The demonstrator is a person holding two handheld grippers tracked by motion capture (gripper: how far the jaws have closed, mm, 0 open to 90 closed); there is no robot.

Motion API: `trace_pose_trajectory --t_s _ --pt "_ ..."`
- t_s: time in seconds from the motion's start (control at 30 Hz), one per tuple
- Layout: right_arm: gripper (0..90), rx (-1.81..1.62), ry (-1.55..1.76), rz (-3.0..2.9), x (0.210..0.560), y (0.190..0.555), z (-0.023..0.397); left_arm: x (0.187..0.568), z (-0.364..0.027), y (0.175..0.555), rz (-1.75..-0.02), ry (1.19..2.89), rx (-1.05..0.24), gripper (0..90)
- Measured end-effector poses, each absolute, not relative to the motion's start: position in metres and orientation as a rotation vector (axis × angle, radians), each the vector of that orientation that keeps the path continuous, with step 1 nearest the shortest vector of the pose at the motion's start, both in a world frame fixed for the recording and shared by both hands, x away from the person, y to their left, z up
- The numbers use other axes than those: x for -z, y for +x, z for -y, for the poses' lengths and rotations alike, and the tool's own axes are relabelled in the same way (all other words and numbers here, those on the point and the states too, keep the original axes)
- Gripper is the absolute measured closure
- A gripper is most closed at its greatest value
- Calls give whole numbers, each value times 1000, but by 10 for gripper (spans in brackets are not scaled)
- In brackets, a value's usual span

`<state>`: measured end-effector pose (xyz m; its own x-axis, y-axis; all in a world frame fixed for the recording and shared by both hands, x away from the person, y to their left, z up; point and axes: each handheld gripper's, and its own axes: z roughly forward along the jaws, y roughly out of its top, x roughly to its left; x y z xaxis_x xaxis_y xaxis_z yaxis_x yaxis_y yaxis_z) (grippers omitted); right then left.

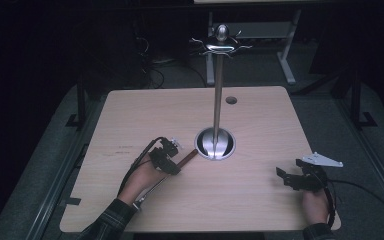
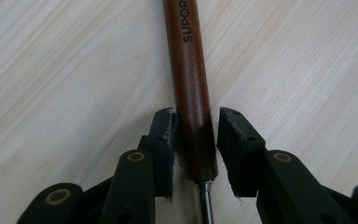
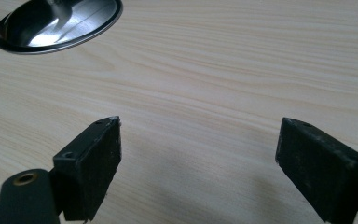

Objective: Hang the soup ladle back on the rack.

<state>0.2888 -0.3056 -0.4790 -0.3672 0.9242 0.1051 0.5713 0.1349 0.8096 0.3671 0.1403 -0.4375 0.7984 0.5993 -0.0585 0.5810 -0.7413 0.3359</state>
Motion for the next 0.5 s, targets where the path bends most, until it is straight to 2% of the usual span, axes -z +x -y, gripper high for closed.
trace_pose_trajectory --t_s 0.5 --pt "137 -1119 1436 -1997 479 289 305 438 -142 368 -908 2653 -85 710"
